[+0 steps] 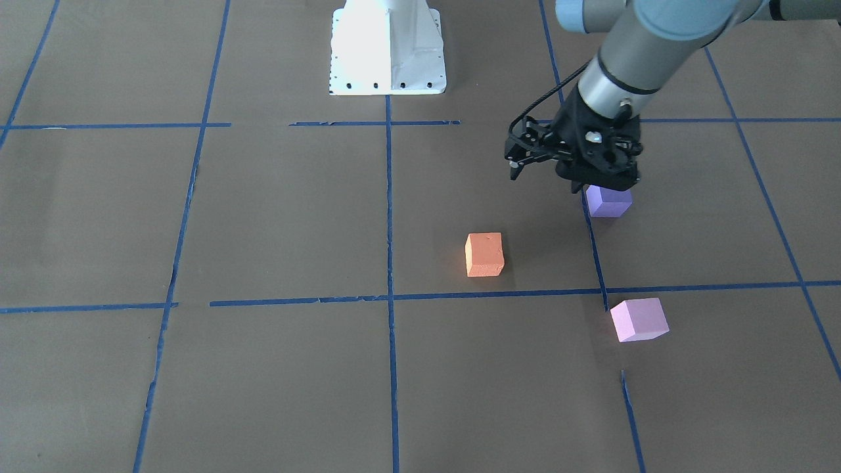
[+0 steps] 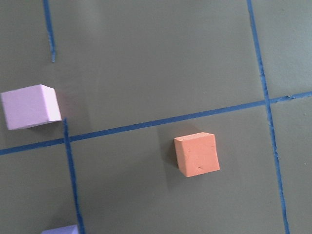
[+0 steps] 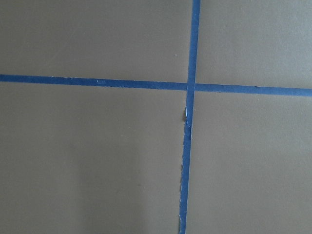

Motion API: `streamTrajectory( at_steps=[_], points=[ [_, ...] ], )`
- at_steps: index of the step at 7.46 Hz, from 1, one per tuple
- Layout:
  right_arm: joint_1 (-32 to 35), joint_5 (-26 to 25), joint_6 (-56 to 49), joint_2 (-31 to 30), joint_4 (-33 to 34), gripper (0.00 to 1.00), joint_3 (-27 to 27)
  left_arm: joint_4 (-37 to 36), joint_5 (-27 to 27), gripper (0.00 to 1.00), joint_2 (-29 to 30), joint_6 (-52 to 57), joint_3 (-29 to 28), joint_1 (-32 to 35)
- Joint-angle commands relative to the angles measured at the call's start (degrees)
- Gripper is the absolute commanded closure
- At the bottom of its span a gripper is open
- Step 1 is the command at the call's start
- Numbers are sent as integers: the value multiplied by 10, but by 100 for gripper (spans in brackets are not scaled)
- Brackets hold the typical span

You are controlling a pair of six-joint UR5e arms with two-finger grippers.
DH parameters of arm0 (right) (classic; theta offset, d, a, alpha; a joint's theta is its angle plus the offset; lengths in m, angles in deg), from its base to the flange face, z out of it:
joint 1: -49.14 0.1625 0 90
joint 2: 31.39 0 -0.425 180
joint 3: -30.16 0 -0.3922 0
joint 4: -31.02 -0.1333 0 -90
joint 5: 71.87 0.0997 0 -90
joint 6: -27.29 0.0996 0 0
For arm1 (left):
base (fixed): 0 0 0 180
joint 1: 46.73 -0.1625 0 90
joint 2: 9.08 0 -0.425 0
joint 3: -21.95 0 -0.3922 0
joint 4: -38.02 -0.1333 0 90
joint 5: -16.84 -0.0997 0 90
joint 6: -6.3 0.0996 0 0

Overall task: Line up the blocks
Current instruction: 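Move the left gripper over the orange cube and lower it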

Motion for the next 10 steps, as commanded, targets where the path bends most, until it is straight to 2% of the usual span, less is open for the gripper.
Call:
streamTrajectory(
  at_steps=[1,3,5,7,10],
  points=[
    [0,0,0,0,0,0,0,86,-40,0,2,-50,-60,-45],
    [0,1,0,0,0,0,0,86,-83,0,25,-50,-107,-66],
    [0,0,0,0,0,0,0,86,-90,0,61,-50,-174,-67],
    [0,0,0,0,0,0,0,86,-115,0,67,-49,-213,-73],
    [0,0,0,0,0,0,0,87,-121,0,70,-45,-229,-75]
  ],
)
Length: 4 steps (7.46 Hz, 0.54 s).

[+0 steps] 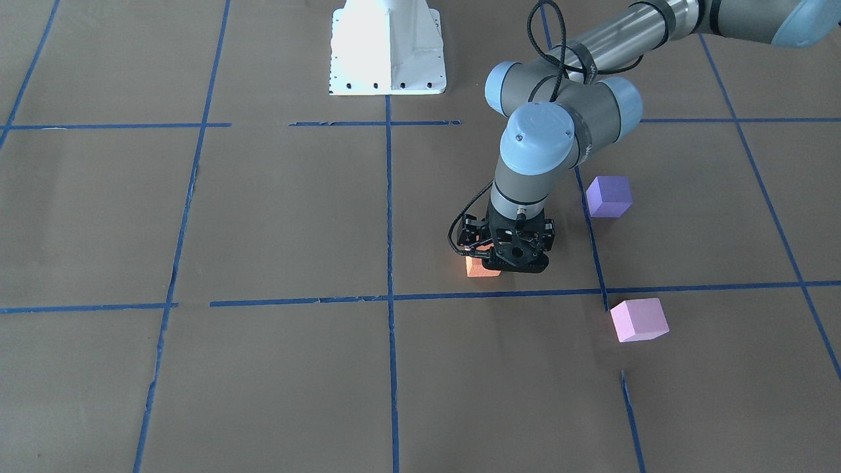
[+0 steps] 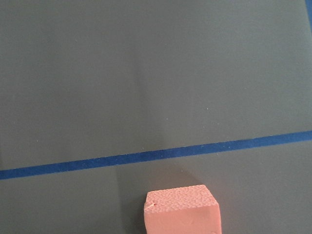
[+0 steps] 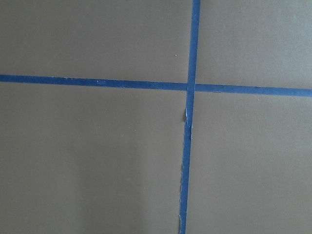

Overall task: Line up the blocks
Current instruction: 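Move the left gripper over the orange cube and lower it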

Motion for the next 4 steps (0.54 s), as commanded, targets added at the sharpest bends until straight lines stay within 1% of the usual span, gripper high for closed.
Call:
streamTrajectory(
  at_steps=[1,4],
  points=[
    [0,0,0,0,0,0,0,1,2,0,1,-2,-6,-8],
    [0,0,0,0,0,0,0,28,4,0,1,-28,-13,-23]
  ],
)
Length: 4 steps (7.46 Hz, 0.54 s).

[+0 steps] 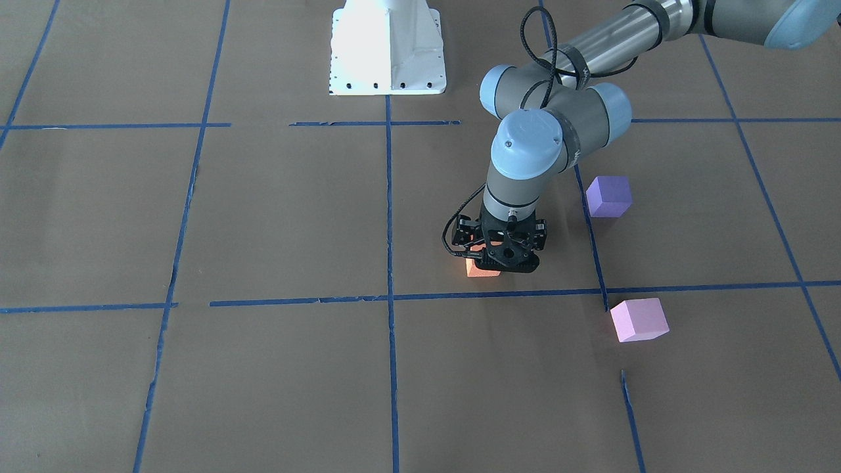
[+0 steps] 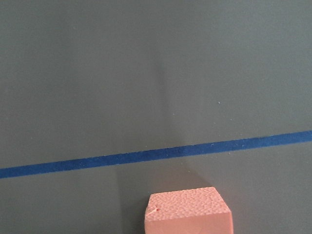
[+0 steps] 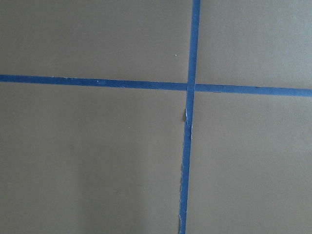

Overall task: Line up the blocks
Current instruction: 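Close the left gripper on the orange cube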

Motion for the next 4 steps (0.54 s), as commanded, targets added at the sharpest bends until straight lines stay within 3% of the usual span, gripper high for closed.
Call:
streamTrajectory(
  at_steps=[1,4],
  points=[
    [0,0,1,0,0,0,0,26,0,0,-3,-33,-7,-22],
    [0,0,0,0,0,0,0,58,-2,0,-5,-38,-38,-24]
  ],
)
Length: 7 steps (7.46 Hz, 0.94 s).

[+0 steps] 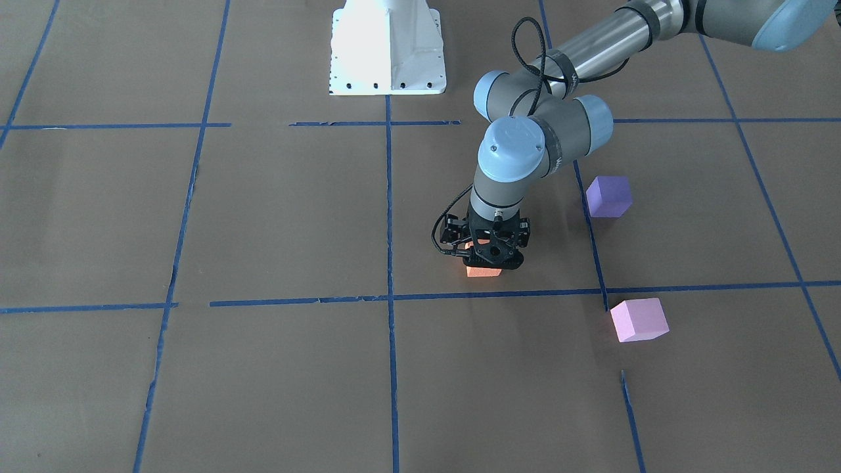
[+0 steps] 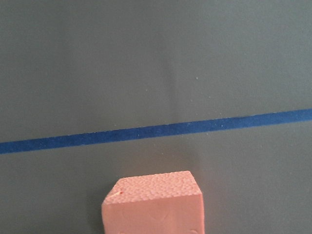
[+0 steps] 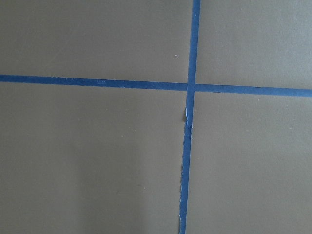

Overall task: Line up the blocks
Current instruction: 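Close the left gripper on the orange cube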

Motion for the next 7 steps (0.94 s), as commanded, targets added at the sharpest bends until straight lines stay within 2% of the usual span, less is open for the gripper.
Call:
streamTrajectory(
  at_steps=[1,2,3,5,7],
  points=[
    [0,0,1,0,0,0,0,9,-1,0,-2,-1,-8,0],
    [0,0,0,0,0,0,0,9,-1,1,-1,-1,-8,0],
    [0,0,1,0,0,0,0,8,0,22,-1,-1,-8,0],
    [0,0,1,0,0,0,0,3,-1,96,-1,0,-4,1],
    [0,0,0,0,0,0,0,-63,1,100,-2,8,60,21]
  ],
)
